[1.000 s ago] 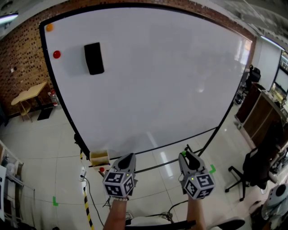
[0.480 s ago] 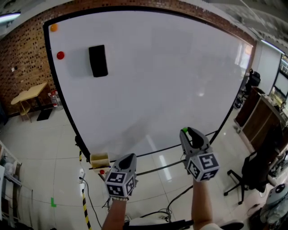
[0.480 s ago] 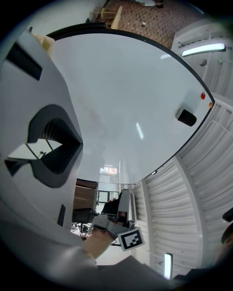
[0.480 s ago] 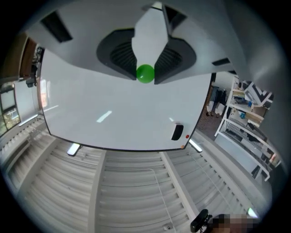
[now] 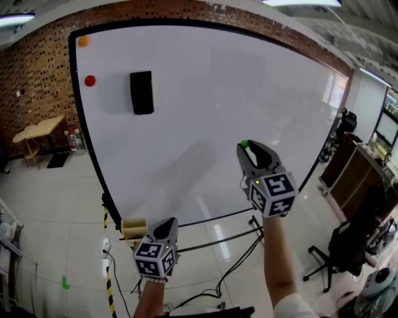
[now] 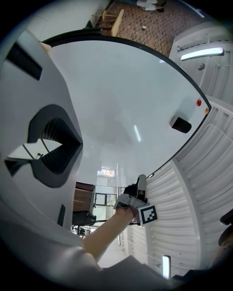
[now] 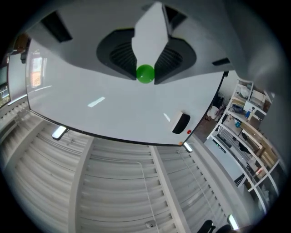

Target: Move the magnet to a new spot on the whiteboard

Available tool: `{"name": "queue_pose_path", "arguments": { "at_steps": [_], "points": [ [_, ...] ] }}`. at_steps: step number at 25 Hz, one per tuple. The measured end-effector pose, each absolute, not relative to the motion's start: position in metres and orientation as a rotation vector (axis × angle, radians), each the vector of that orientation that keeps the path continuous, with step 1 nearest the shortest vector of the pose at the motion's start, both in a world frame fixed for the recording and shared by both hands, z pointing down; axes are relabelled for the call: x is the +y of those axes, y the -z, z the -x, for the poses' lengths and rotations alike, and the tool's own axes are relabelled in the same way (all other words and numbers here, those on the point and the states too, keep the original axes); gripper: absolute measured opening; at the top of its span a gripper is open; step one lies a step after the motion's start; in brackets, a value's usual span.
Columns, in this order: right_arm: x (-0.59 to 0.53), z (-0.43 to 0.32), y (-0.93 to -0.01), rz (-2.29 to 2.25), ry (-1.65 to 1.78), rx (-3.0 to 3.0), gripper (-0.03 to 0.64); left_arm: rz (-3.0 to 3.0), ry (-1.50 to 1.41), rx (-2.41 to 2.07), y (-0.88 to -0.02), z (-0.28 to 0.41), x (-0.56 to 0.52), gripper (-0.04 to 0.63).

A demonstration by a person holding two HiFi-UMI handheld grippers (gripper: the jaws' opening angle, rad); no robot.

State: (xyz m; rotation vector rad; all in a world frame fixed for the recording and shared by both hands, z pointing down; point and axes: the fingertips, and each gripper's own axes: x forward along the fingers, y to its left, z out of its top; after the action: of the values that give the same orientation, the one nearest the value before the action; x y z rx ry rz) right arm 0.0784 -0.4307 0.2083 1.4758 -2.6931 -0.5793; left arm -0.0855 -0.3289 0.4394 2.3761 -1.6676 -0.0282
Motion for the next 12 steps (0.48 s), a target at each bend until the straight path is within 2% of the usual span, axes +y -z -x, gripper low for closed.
{"name": "queue_pose_path", "arguments": {
  "at_steps": [12],
  "points": [
    [-0.478,-0.028,-0.181,-1.415,0.681,-2.612,0.133,-2.339,0.051,-1.69,-0.443,0.104,-0.329,-0.003]
  ]
}}
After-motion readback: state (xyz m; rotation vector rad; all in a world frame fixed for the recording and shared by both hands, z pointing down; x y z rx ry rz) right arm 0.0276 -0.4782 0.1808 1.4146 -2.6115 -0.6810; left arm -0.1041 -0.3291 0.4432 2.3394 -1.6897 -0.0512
